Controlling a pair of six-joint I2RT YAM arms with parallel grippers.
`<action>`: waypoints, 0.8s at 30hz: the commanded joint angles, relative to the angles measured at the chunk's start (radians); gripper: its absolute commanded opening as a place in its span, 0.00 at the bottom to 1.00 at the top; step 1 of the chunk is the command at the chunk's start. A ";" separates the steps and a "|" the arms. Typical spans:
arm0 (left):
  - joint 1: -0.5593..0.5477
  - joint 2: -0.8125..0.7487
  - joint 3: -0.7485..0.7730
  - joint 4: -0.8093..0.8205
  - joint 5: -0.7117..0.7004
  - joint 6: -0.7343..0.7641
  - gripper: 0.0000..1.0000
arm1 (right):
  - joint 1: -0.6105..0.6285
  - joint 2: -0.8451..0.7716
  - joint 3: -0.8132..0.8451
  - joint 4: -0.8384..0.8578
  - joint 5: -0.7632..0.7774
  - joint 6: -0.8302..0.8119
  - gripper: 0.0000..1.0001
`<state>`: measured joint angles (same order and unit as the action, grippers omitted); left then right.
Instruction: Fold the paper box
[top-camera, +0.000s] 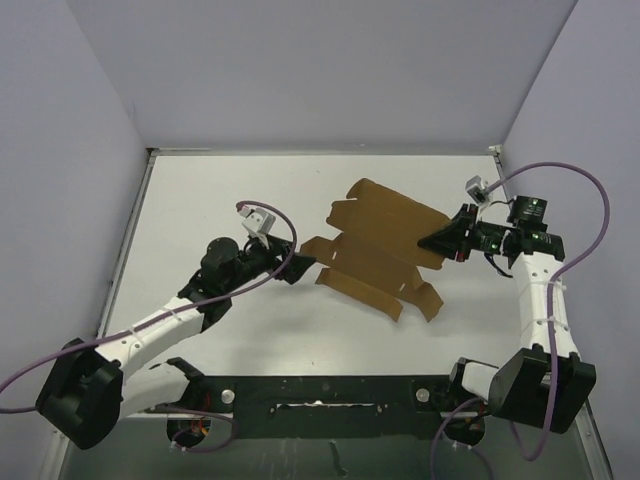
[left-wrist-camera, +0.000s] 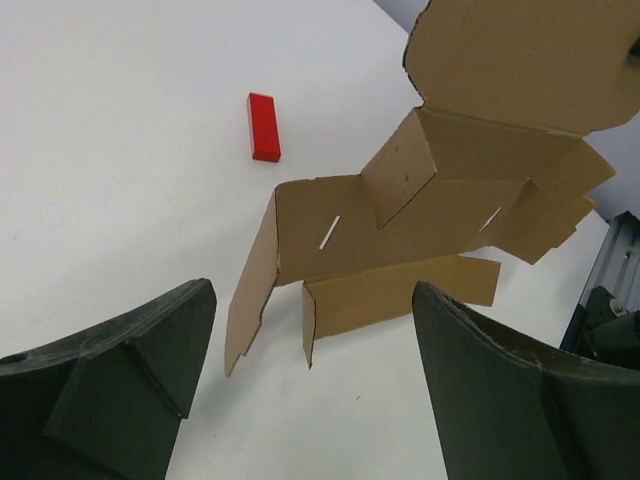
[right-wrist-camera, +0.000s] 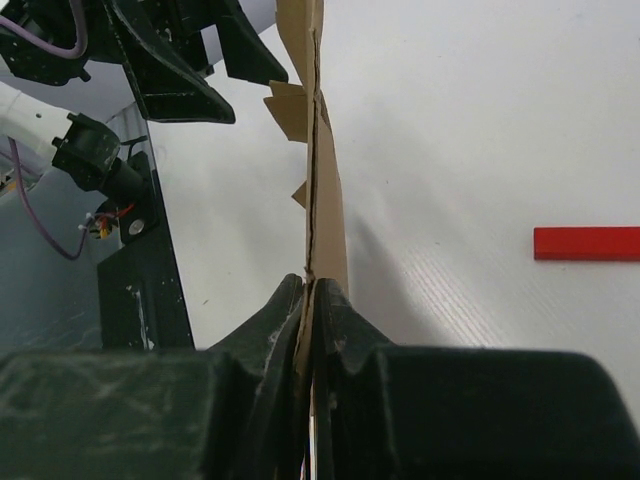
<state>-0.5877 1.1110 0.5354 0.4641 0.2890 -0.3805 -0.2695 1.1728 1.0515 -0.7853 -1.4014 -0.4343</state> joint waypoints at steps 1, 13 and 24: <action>-0.001 0.018 -0.025 0.058 0.011 -0.023 0.76 | 0.032 0.026 -0.019 0.055 -0.010 -0.010 0.00; 0.000 0.207 -0.009 0.126 -0.017 0.003 0.55 | 0.079 0.062 -0.037 0.061 0.034 -0.032 0.00; 0.002 0.234 -0.005 0.155 0.022 0.000 0.07 | 0.117 0.102 -0.053 0.111 0.152 -0.008 0.00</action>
<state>-0.5873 1.3567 0.5018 0.5312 0.2817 -0.3843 -0.1692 1.2755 1.0096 -0.7425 -1.2812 -0.4599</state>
